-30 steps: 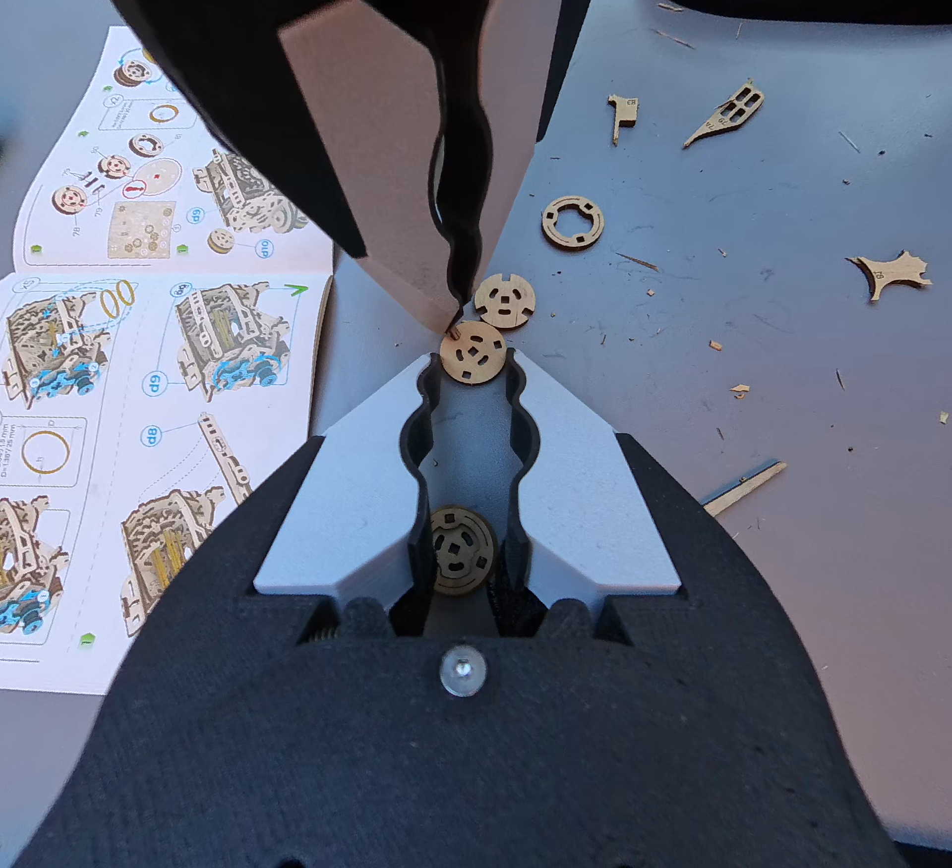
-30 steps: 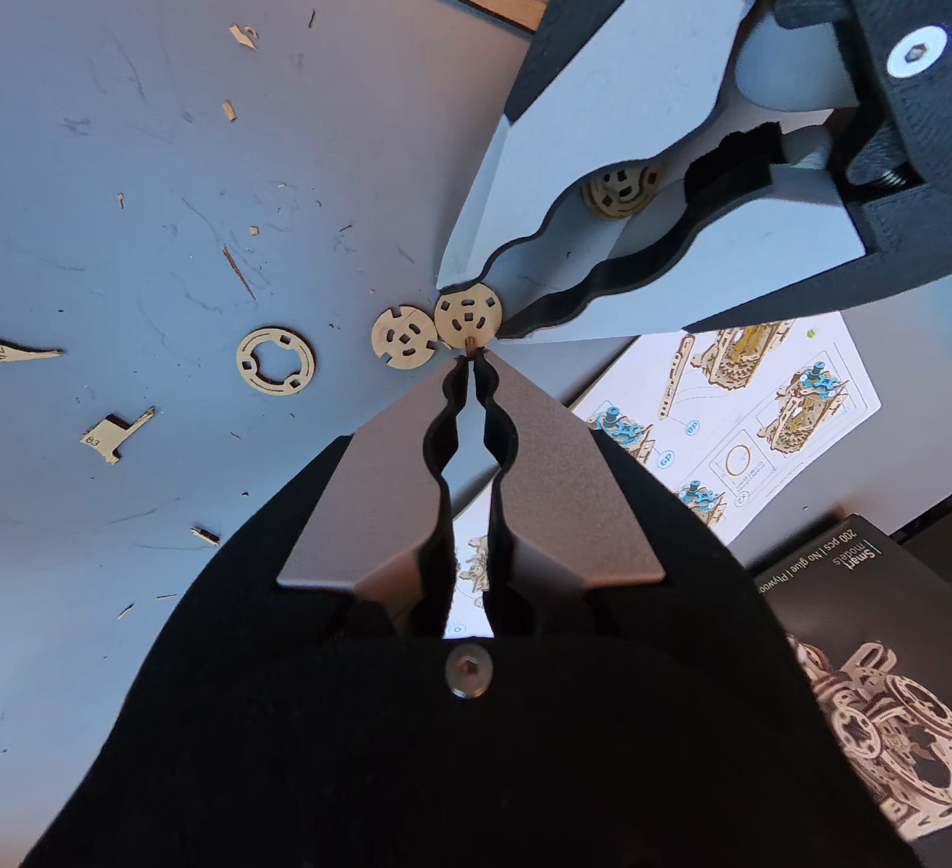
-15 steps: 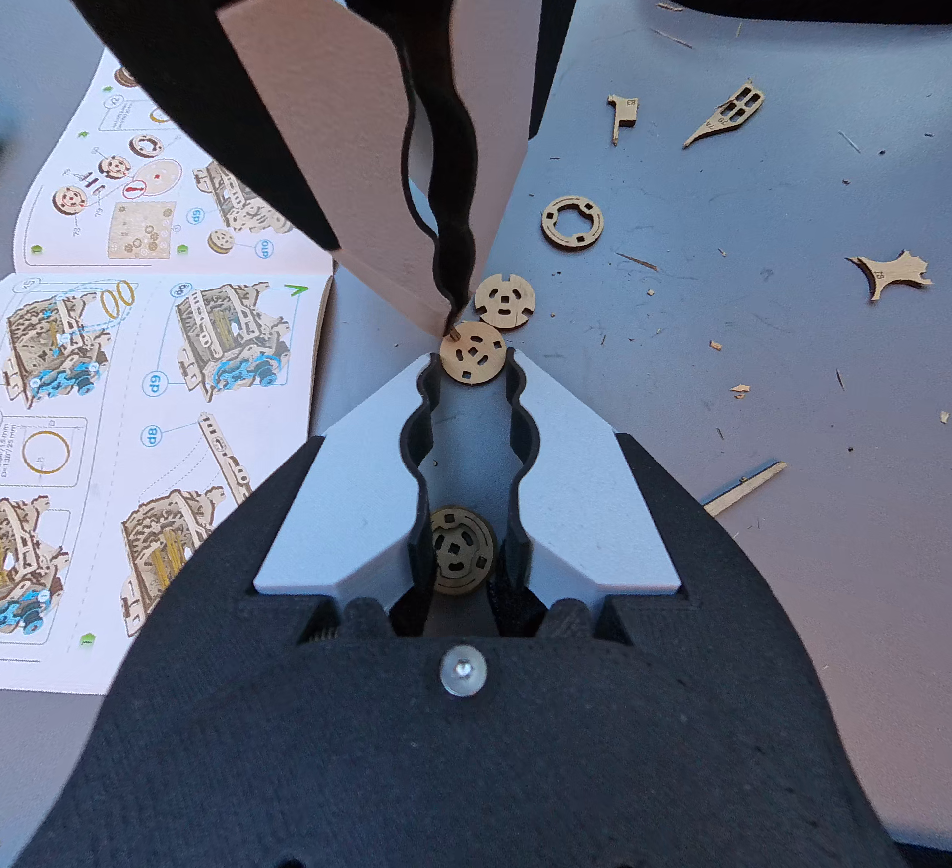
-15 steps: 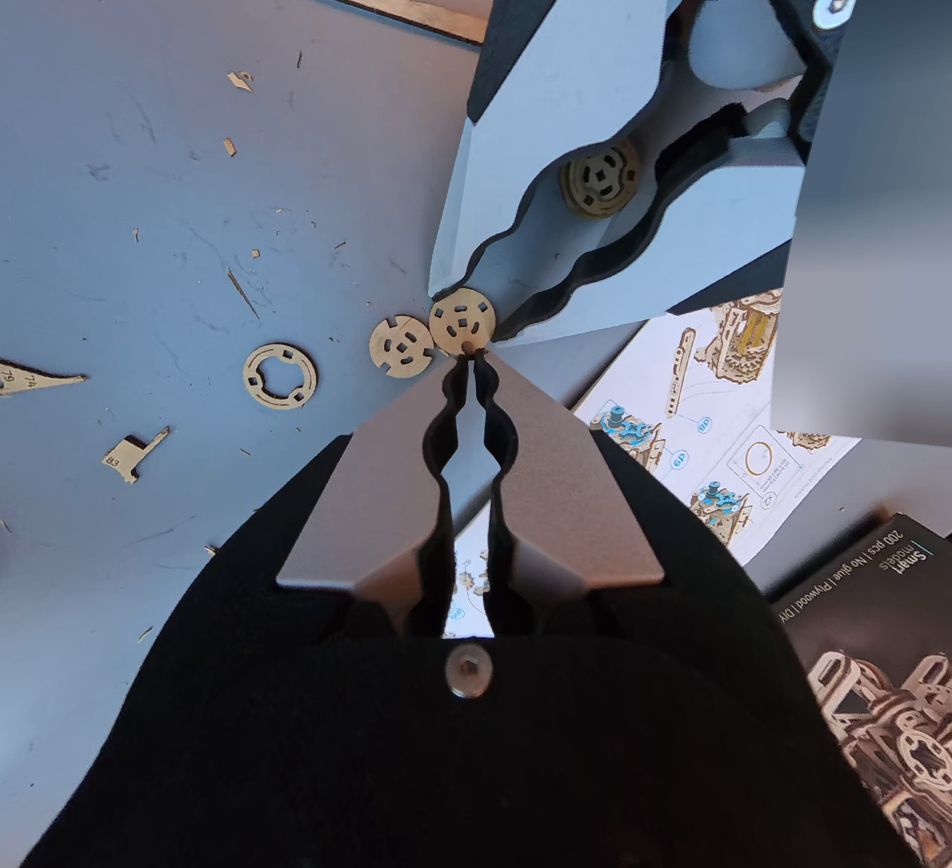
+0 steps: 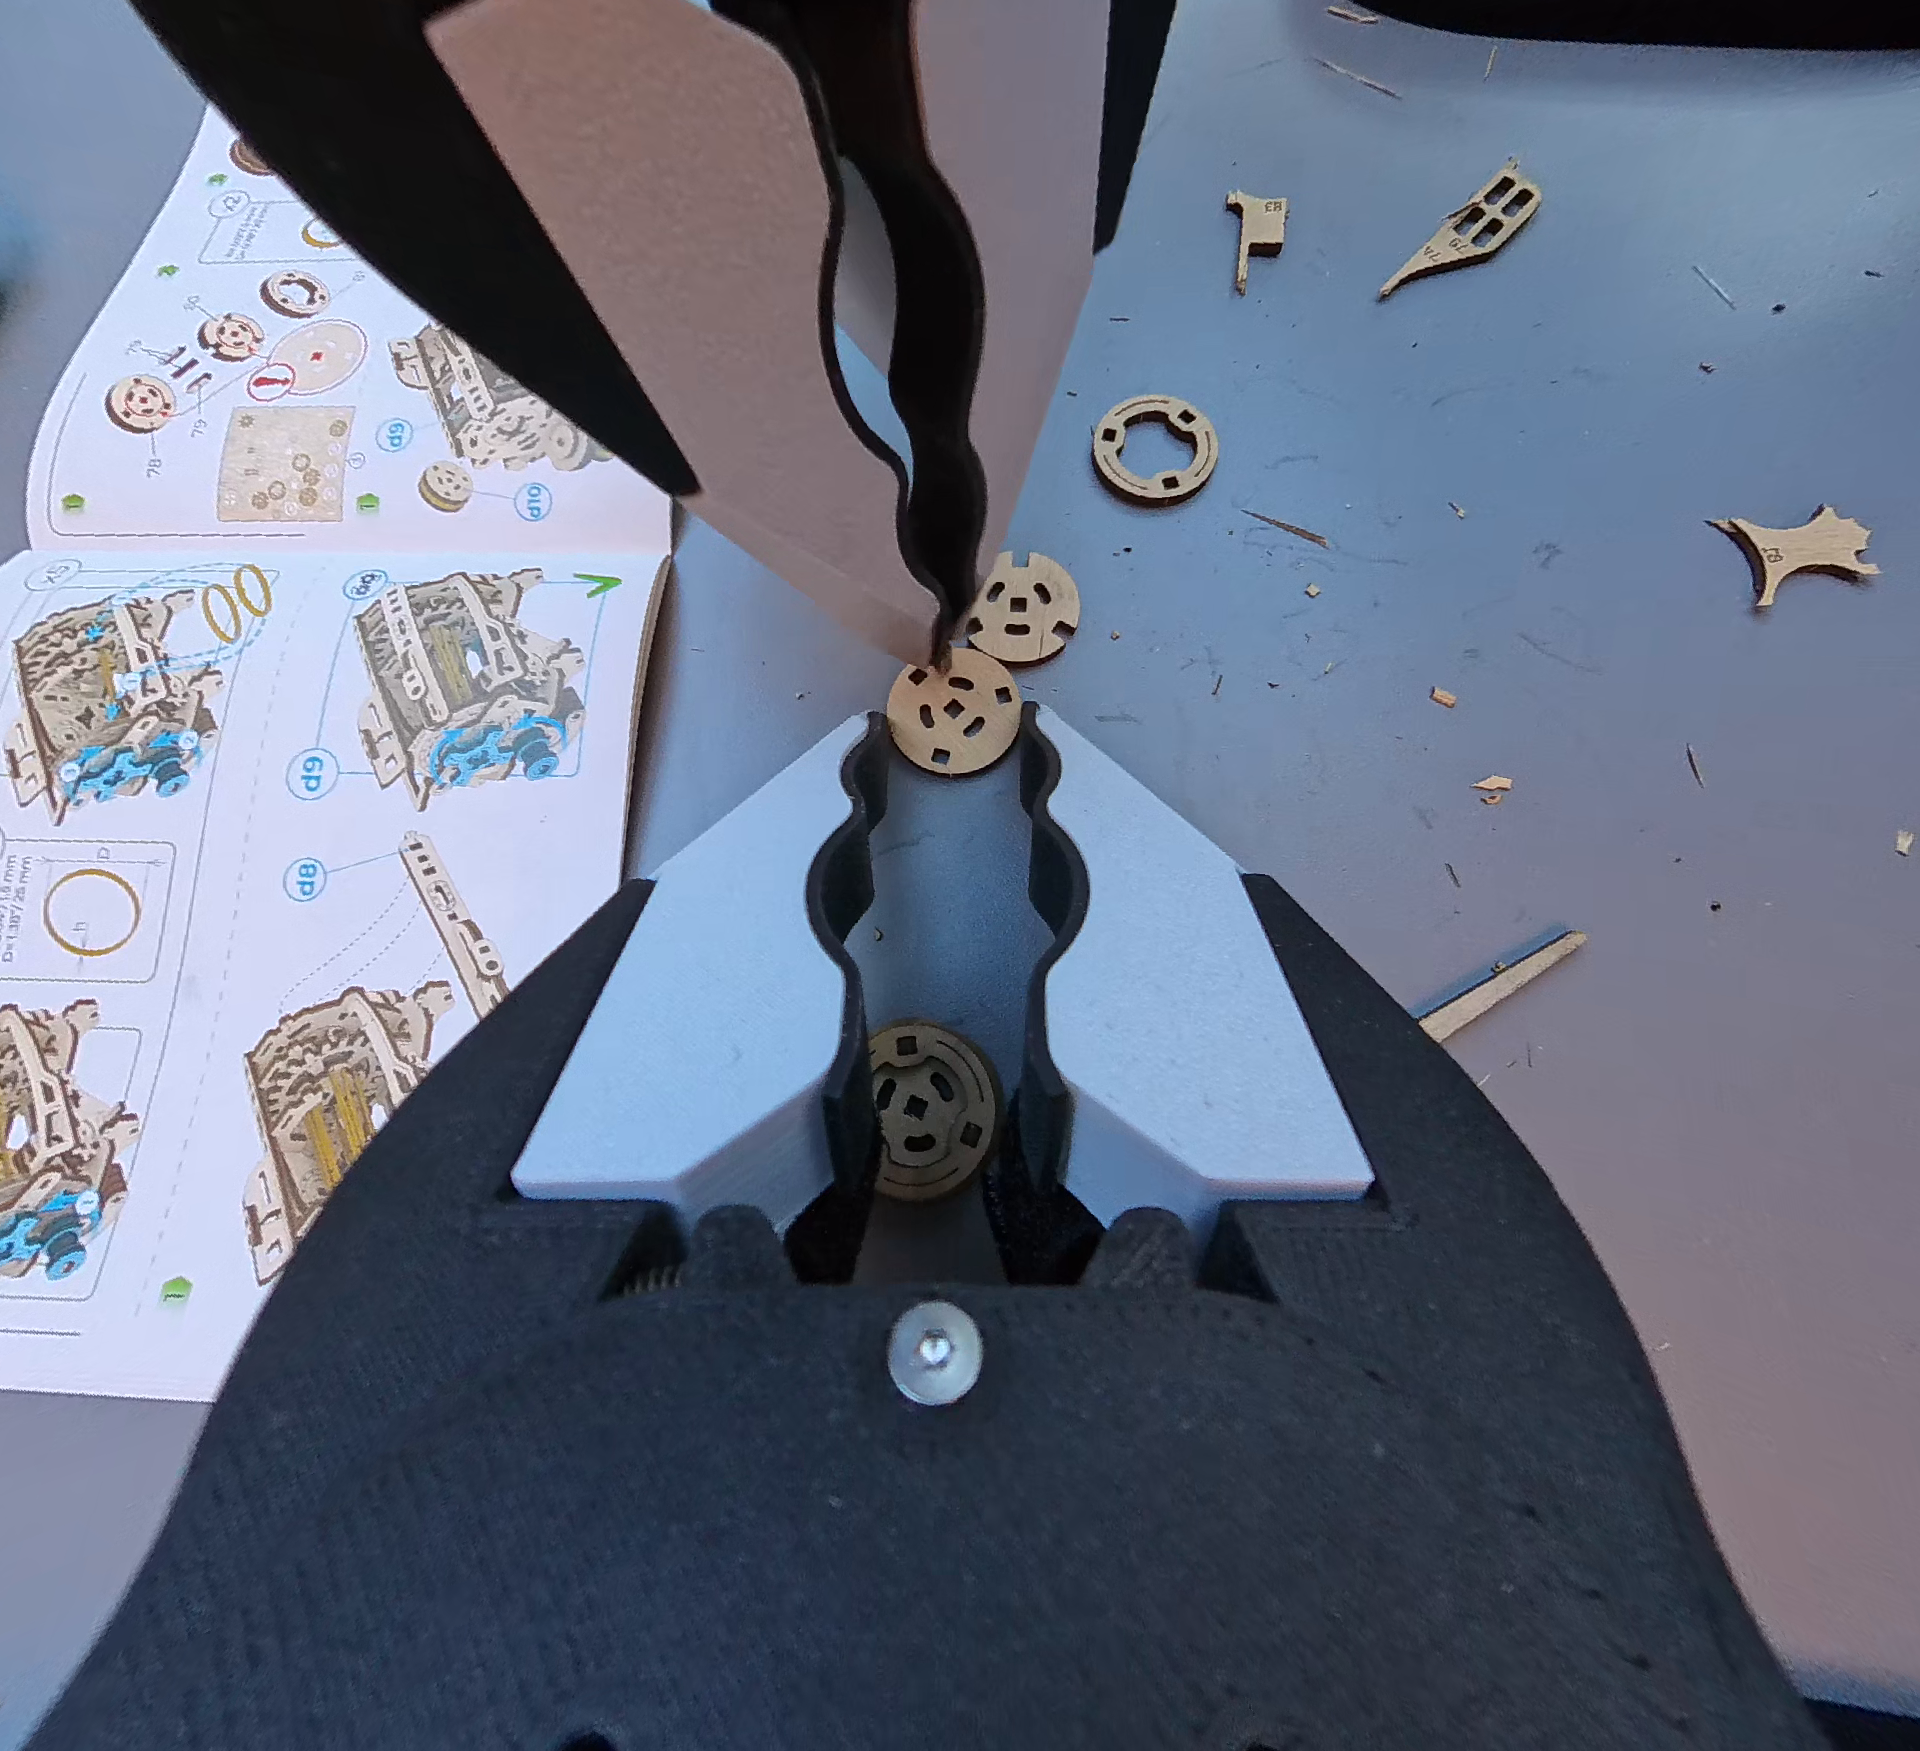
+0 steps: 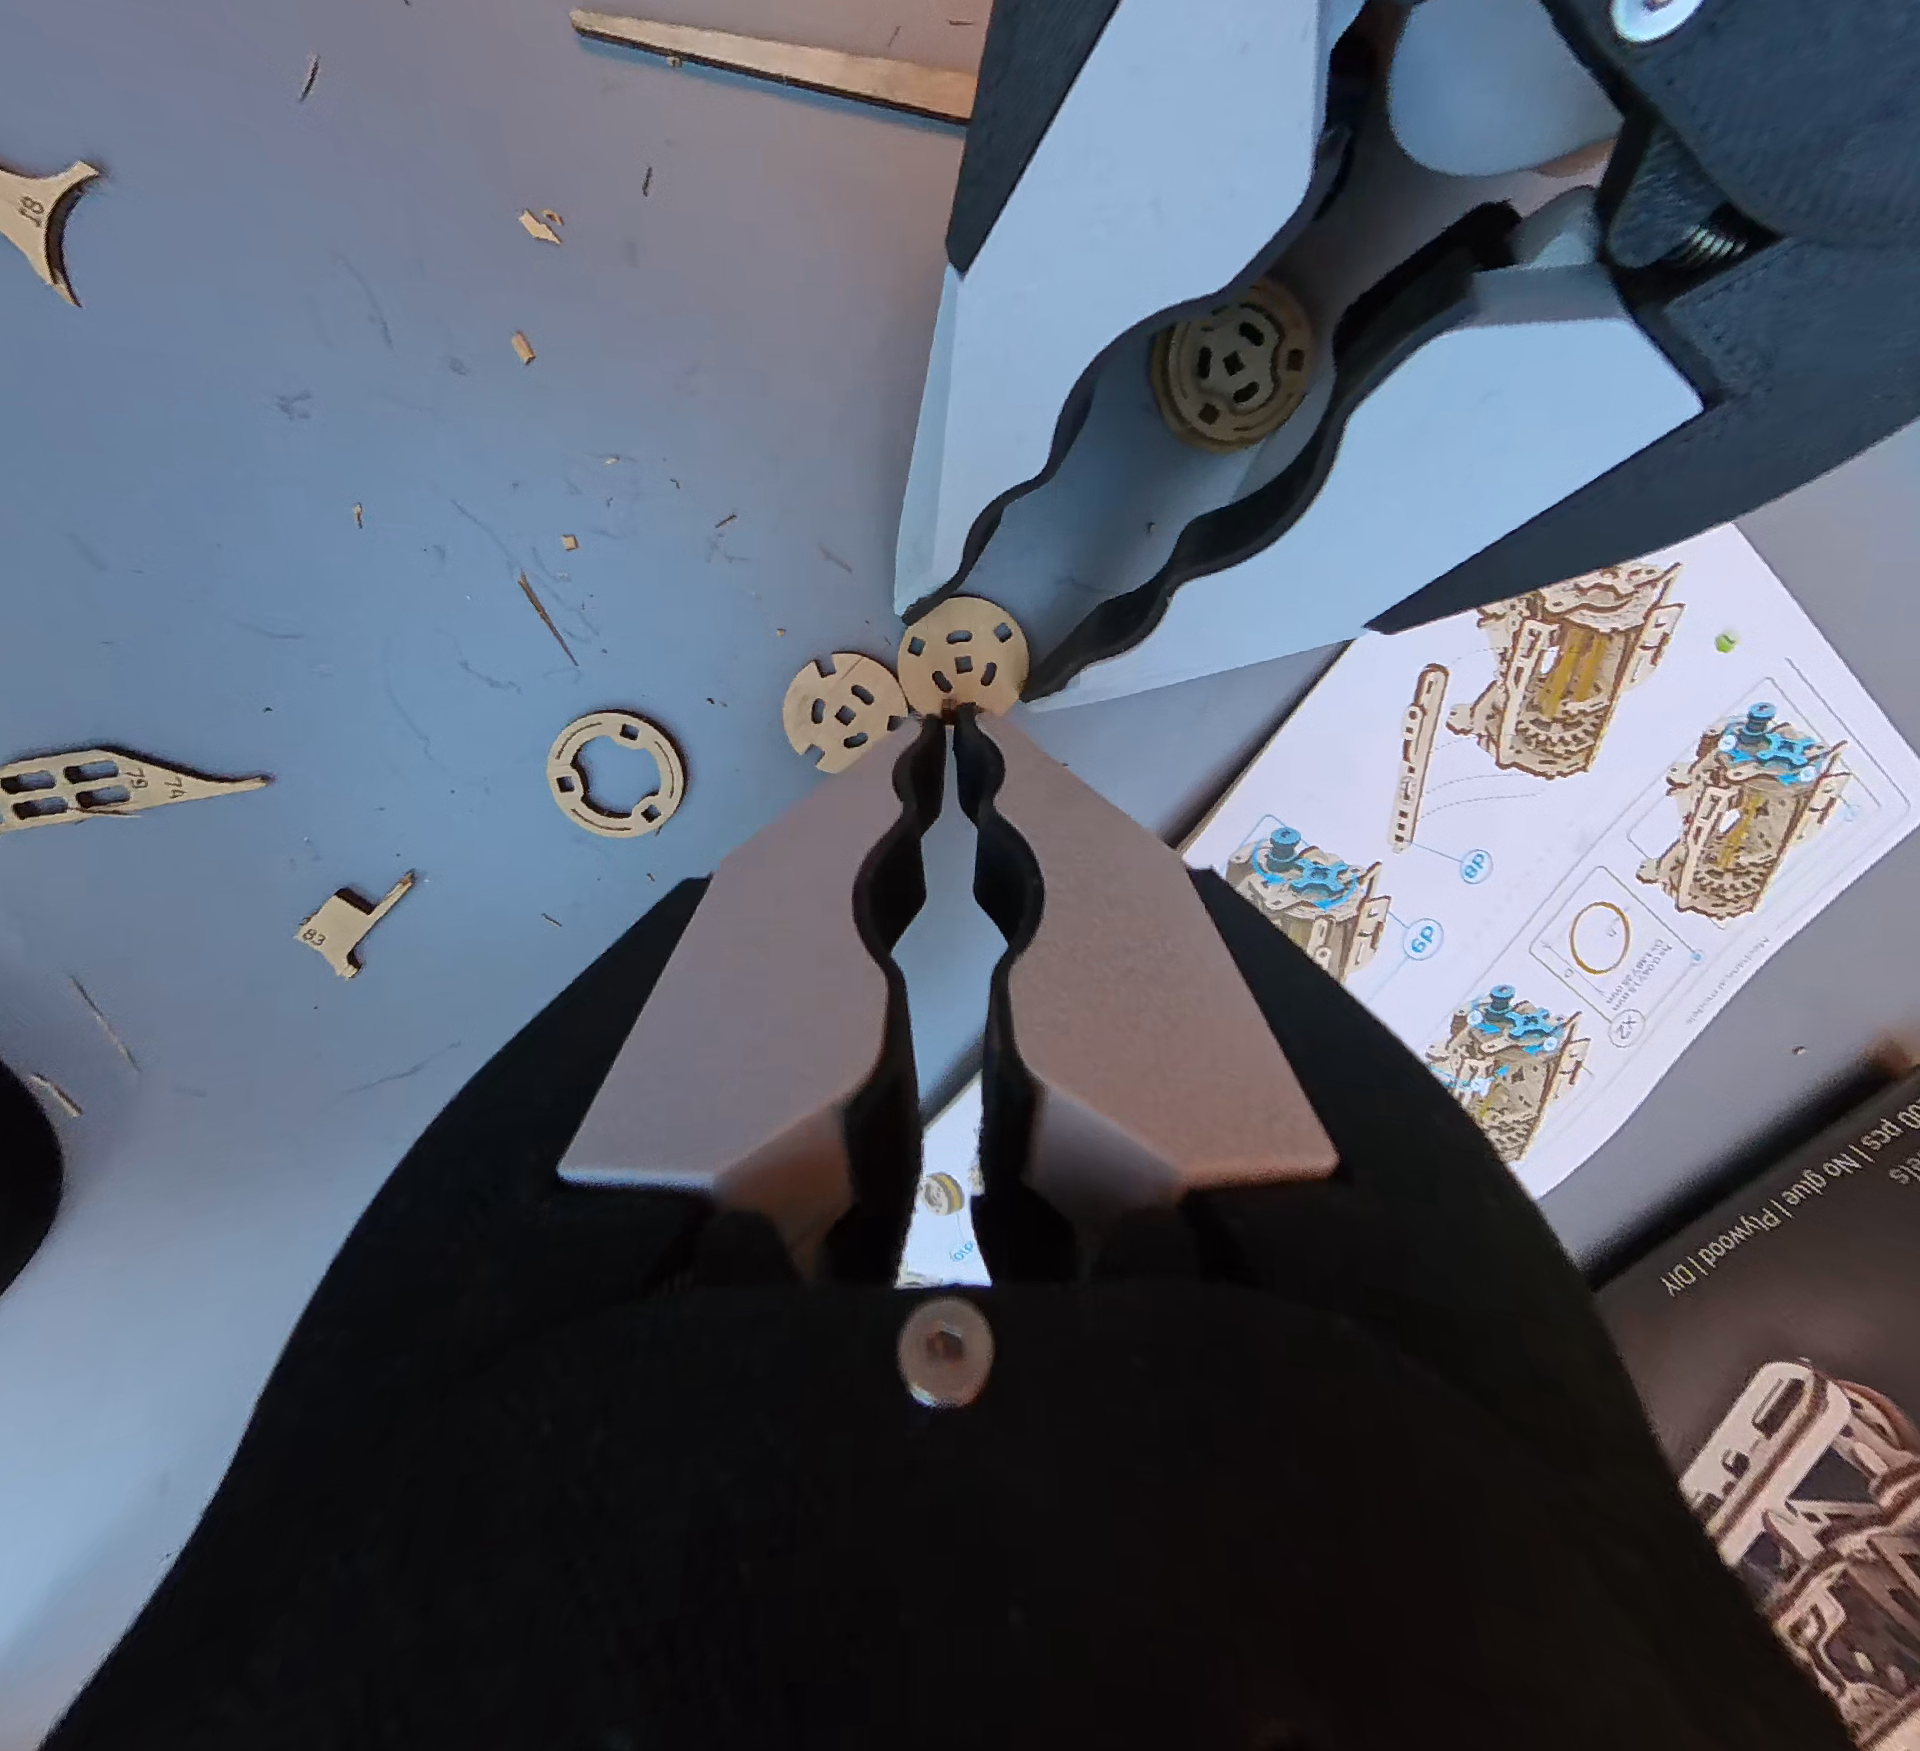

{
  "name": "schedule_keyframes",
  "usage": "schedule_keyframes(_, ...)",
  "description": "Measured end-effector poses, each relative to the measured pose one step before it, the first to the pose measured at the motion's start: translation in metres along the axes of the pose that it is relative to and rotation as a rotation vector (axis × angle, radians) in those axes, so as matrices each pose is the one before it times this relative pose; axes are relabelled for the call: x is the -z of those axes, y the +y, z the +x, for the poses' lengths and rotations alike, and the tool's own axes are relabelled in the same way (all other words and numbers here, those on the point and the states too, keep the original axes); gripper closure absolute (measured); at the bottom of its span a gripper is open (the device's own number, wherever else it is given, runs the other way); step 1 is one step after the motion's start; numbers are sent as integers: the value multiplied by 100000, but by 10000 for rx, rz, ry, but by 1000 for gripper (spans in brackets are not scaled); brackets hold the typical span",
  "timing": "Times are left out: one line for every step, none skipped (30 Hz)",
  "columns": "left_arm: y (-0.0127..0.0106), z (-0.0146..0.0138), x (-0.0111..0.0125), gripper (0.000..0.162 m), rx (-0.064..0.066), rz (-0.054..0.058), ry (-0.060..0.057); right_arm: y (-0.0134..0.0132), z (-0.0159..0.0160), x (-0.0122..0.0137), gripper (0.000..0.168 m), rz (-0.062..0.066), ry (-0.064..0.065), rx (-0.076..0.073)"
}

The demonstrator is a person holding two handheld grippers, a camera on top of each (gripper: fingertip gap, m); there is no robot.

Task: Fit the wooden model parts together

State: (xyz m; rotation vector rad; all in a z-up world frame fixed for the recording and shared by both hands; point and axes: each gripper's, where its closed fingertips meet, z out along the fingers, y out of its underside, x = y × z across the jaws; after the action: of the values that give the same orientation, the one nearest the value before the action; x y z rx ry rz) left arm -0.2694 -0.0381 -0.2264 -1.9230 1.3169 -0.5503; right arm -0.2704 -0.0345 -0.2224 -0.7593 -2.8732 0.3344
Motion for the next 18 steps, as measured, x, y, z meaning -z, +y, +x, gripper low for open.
schedule_keyframes(0,-1,0,138,0,0,-1,57,141,65,167,-23,94,12)
schedule_keyframes(-1,-5,0,138,-3,0,-2,110,70,43,167,-48,40,-16)
schedule_keyframes(2,4,3,138,-2,0,-3,135,121,18,167,-75,72,0)
schedule_keyframes(0,-1,0,138,3,0,-2,140,145,-24,167,-71,122,58)
schedule_keyframes(1,0,0,138,3,0,-1,20,-43,-65,167,-19,21,79)
schedule_keyframes(1,-2,0,138,-1,0,-1,-81,-38,-52,167,17,28,49)
schedule_keyframes(0,-1,0,138,0,0,-1,-139,27,11,167,52,54,47)
schedule_keyframes(0,2,0,138,1,0,1,-50,-101,-12,167,-2,-40,30)
schedule_keyframes(-3,-5,-4,138,2,0,2,23,-28,-28,167,-39,-8,20)
schedule_keyframes(0,5,0,138,3,0,2,-27,70,-7,167,16,54,43)
schedule_keyframes(0,1,0,138,0,0,0,7,4,0,167,8,-3,30)
schedule_keyframes(0,-2,0,138,-1,0,-1,40,36,7,167,-24,12,11)
schedule_keyframes(-6,0,-7,138,-1,0,-2,16,21,-4,167,-20,22,34)
schedule_keyframes(2,7,3,138,-1,0,-1,2,-18,10,167,-14,-7,33)
schedule_keyframes(-2,-6,-3,138,2,0,1,15,19,-5,167,-29,8,24)
schedule_keyframes(0,5,0,138,3,0,2,5,14,-1,167,-4,-13,14)
schedule_keyframes(0,-2,0,138,-1,0,-1,0,33,0,167,-12,-3,3)
schedule_keyframes(0,-5,0,138,-2,0,-2,13,61,-9,167,-19,32,40)
